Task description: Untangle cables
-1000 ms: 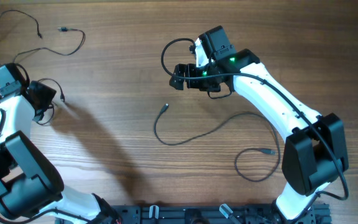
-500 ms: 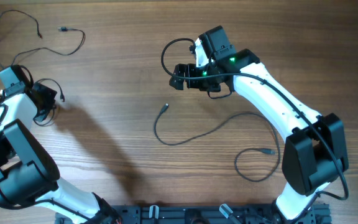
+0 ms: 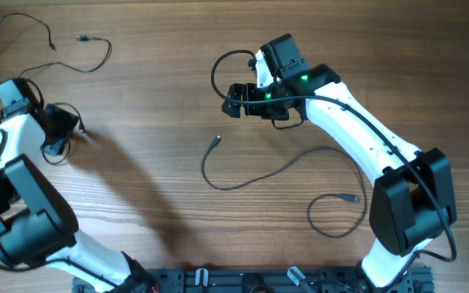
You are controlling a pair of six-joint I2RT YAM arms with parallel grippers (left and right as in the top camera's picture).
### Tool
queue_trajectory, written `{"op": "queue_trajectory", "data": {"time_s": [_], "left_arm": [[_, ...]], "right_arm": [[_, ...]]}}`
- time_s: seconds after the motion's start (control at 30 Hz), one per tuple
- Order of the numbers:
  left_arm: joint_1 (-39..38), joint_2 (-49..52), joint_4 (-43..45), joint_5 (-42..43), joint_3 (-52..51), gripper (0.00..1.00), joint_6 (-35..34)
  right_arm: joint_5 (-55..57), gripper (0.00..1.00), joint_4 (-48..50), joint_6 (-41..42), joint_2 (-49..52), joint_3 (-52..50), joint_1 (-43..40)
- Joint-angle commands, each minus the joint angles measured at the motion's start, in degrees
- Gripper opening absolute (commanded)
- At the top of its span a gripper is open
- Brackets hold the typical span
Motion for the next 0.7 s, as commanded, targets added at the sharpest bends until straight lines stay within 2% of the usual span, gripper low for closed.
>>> {"op": "queue_trajectory", "data": {"time_s": [0.0,0.03,0.1,0.17,0.3,0.37,0.47,0.57,0.6,0.67], "left_arm": [[-0.26,2.38,-0.7,-6.91,0.35,0.6,1.75],[-0.26,2.38,-0.79,-8.39,0.35,0.6,1.77],[-0.2,2.49,-0.46,-10.93,0.35,0.52,1.77],[-0.22,2.49,0.79,-8.92,0.35,0.35,1.77],[-0.22,2.51,2.54,-5.14,0.35,0.37,1.73],[-0.22,2.82,2.71,-4.96,0.35,0.43,1.73],[-0.22,4.94,2.29,-3.87,0.35,0.46,1.75],[-0.2,5.55,3.23,-3.89,0.61,0.08,1.75],[-0.2,5.44,3.23,-3.89,0.94,0.04,1.75],[-0.2,4.96,2.97,-3.58,2.25,0.04,1.7]], "right_arm": [[0.66,1.0,0.02,0.15,0.61,-0.59,0.07],[0.66,1.0,0.02,0.15,0.63,-0.59,0.09],[0.66,1.0,0.02,0.15,0.63,-0.57,0.09],[0.66,1.0,0.02,0.13,0.61,-0.59,0.09],[0.66,1.0,0.02,0.13,0.61,-0.59,0.09],[0.66,1.0,0.0,0.15,0.61,-0.59,0.09],[0.66,1.0,0.02,0.13,0.63,-0.59,0.09],[0.66,1.0,0.02,0.13,0.61,-0.57,0.09],[0.66,1.0,0.02,0.15,0.63,-0.57,0.07],[0.66,1.0,0.02,0.13,0.61,-0.59,0.09]]}}
